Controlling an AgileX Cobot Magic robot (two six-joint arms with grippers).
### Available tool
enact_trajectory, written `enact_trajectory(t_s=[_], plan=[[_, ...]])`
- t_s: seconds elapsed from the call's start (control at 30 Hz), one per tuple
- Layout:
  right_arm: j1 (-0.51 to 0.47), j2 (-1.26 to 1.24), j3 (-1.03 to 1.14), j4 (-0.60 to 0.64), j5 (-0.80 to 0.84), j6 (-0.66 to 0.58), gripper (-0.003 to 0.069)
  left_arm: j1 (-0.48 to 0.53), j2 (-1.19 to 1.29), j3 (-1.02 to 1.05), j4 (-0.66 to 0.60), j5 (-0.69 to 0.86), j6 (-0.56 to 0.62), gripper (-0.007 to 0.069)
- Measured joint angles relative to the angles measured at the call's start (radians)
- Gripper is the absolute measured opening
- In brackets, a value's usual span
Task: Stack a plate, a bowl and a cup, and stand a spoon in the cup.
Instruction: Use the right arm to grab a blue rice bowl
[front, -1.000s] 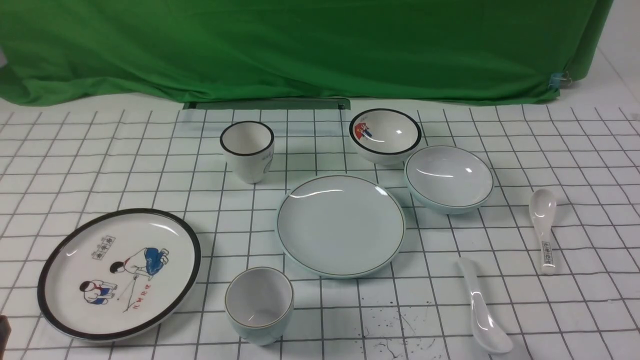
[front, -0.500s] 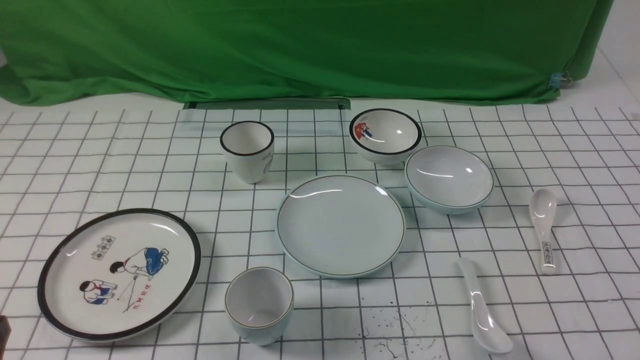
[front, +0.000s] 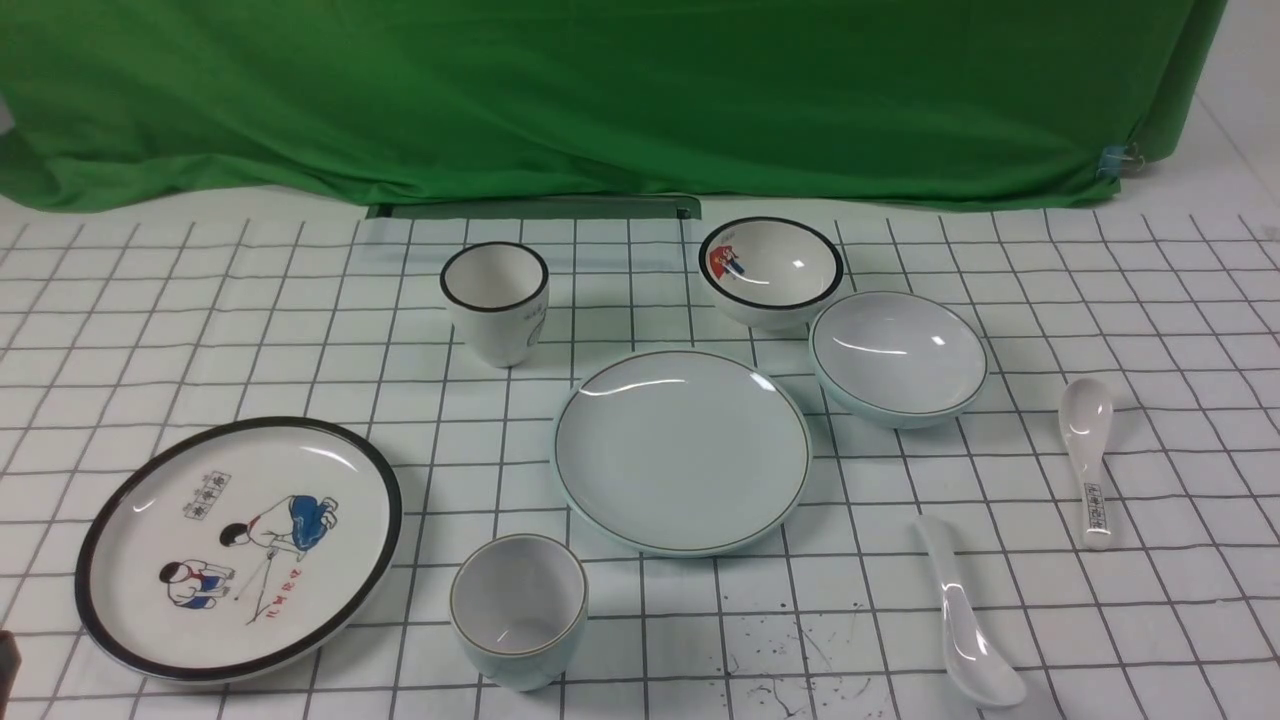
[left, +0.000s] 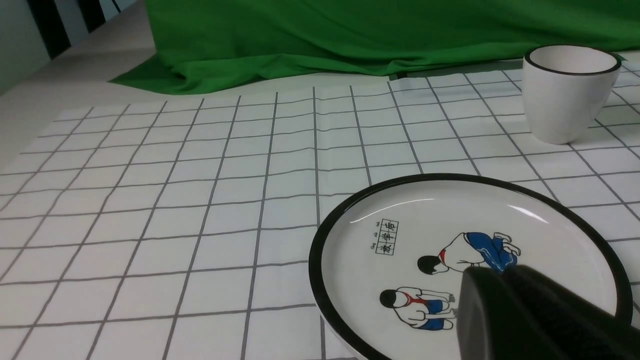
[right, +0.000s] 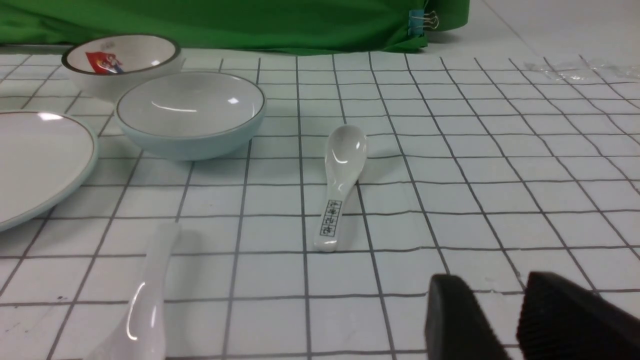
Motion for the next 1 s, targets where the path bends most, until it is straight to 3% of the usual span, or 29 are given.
enact_trajectory(t_s=[0.2, 0.27, 0.33, 0.4, 0.43, 0.53, 0.63, 0.8, 0.9, 1.0], plan=[[0.0, 0.0, 0.0, 0.001, 0.0, 0.048, 0.0242, 0.0, -0.001, 0.0, -0.121, -0.051, -0.068, -0.0029], [0.0, 0.0, 0.0, 0.074, -0.003, 0.267, 0.0242, 0.0, 0.0, 0.0, -0.388, -0.071, -0.225, -0.0029], [0.0, 0.0, 0.0, 0.122, -0.004, 0.391, 0.0242, 0.0, 0.0, 0.0, -0.487, -0.075, -0.287, -0.0029], [0.0, 0.0, 0.0, 0.216, -0.004, 0.713, 0.0242, 0.0, 0.0, 0.0, -0.659, -0.081, -0.401, -0.0029], [0.0, 0.0, 0.0, 0.231, -0.004, 0.822, 0.0242, 0.0, -0.001, 0.0, -0.696, -0.083, -0.428, -0.0029], [0.0, 0.0, 0.0, 0.251, -0.004, 0.981, 0.0242, 0.0, 0.0, 0.0, -0.735, -0.084, -0.459, -0.0029], [0.0, 0.0, 0.0, 0.252, -0.002, 0.968, 0.0242, 0.0, 0.0, 0.0, -0.742, -0.084, -0.473, -0.0029], [0.0, 0.0, 0.0, 0.244, -0.011, 0.779, 0.0242, 0.0, -0.001, 0.0, -0.828, -0.058, -0.492, -0.0029], [0.008, 0.0, 0.0, 0.244, -0.041, 0.712, 0.024, 0.0, -0.001, -0.032, -0.836, -0.011, -0.444, -0.0029], [0.04, 0.007, -0.034, 0.241, -0.073, 0.503, 0.02, 0.0, 0.009, -0.158, -0.81, 0.087, -0.293, -0.0029]])
